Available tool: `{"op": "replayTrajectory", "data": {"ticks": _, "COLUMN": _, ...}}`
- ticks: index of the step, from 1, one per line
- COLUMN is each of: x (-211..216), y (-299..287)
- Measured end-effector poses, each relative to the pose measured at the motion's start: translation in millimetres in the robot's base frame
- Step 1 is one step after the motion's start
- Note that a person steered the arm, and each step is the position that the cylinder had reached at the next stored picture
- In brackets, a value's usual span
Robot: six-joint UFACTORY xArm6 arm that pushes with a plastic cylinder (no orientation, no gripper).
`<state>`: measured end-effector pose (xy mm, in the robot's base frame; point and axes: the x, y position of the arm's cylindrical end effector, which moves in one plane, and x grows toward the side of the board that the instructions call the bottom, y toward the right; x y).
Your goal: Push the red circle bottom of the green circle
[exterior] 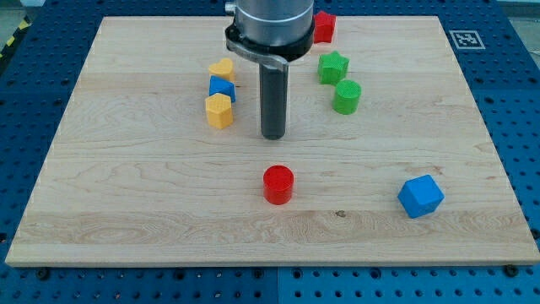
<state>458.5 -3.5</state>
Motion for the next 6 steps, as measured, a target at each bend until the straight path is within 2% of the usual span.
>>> {"op": "replayTrajectory", "data": {"ticks": 1, "x": 7, "y": -36}}
{"op": "replayTrajectory", "data": {"ticks": 2, "x": 33, "y": -68}}
{"op": "replayTrajectory", "data": {"ticks": 3, "x": 88, "y": -64}}
{"op": "replayTrajectory", "data": {"ticks": 5, "x": 98, "y": -31}}
{"op": "replayTrajectory", "data": {"ticks": 6, "x": 98, "y": 5}}
